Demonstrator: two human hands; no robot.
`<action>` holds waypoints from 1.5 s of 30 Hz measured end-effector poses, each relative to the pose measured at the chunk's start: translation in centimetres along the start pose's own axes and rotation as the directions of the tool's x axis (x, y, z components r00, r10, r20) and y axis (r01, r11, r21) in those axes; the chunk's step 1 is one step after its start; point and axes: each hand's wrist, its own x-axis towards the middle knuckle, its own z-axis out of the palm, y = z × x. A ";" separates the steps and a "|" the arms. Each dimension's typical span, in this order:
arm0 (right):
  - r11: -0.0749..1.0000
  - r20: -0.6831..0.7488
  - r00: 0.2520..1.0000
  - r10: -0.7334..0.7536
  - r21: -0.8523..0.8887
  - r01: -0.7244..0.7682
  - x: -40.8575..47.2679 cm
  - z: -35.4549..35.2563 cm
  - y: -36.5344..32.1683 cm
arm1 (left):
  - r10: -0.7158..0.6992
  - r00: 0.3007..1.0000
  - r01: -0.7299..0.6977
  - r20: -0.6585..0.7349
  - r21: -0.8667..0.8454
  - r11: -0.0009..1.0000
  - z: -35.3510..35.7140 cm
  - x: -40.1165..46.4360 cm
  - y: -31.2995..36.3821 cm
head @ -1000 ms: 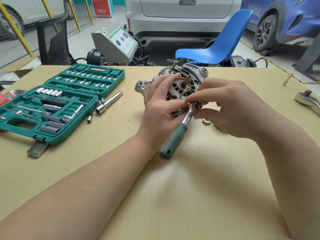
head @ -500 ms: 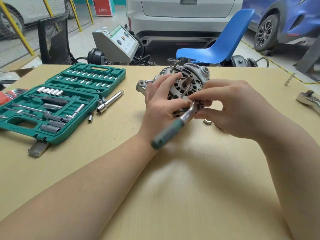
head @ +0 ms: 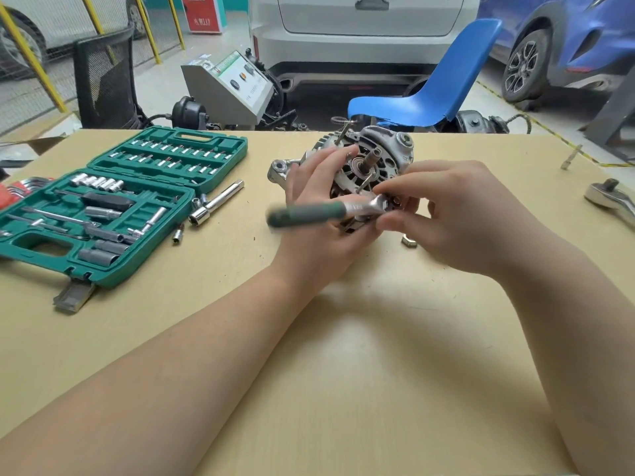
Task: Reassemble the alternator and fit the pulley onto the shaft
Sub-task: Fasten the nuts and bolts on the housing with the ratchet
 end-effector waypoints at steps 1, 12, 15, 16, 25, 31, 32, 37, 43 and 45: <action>1.000 -0.030 0.999 0.013 -0.017 -0.013 0.2 0.2 -0.1 | 0.006 1.000 -0.006 -0.005 -0.005 1.000 0.0 0.1 0.1; 1.000 0.006 1.000 -0.017 0.005 0.017 0.0 0.3 0.2 | 0.012 1.000 -0.012 0.006 -0.014 1.000 0.0 0.0 -0.2; 0.997 -0.072 0.996 0.052 -0.059 -0.057 0.4 0.9 -0.4 | 0.019 1.000 -0.019 -0.012 -0.047 0.999 0.0 0.1 -0.1; 0.994 -0.083 0.994 0.071 -0.075 -0.077 0.5 1.0 -0.4 | 0.018 1.000 -0.019 -0.013 -0.031 0.999 0.0 0.0 0.1; 0.999 0.057 0.998 -0.030 0.029 0.028 -0.1 0.0 0.6 | 0.019 1.000 -0.019 0.024 -0.021 1.000 -0.1 0.0 0.1; 0.993 -0.078 0.993 0.089 -0.074 -0.095 0.4 0.8 -0.2 | 0.009 1.000 -0.009 0.009 -0.022 1.000 -0.1 0.0 0.3; 0.994 -0.072 0.994 0.080 -0.071 -0.086 0.4 0.7 -0.1 | 0.018 1.000 -0.018 0.003 -0.023 1.000 -0.1 0.1 0.3; 0.999 0.036 0.999 -0.038 0.023 0.037 -0.1 0.0 0.7 | 0.007 1.000 -0.007 0.003 -0.039 0.999 0.0 0.1 0.2; 1.000 -0.039 0.999 0.025 -0.009 -0.025 0.1 0.4 0.2 | -0.024 1.000 0.024 -0.004 -0.047 0.999 -0.1 0.1 0.3; 0.998 -0.074 0.996 0.055 -0.038 -0.058 0.3 0.6 0.0 | 0.014 1.000 -0.014 0.005 -0.009 1.000 -0.1 0.1 0.4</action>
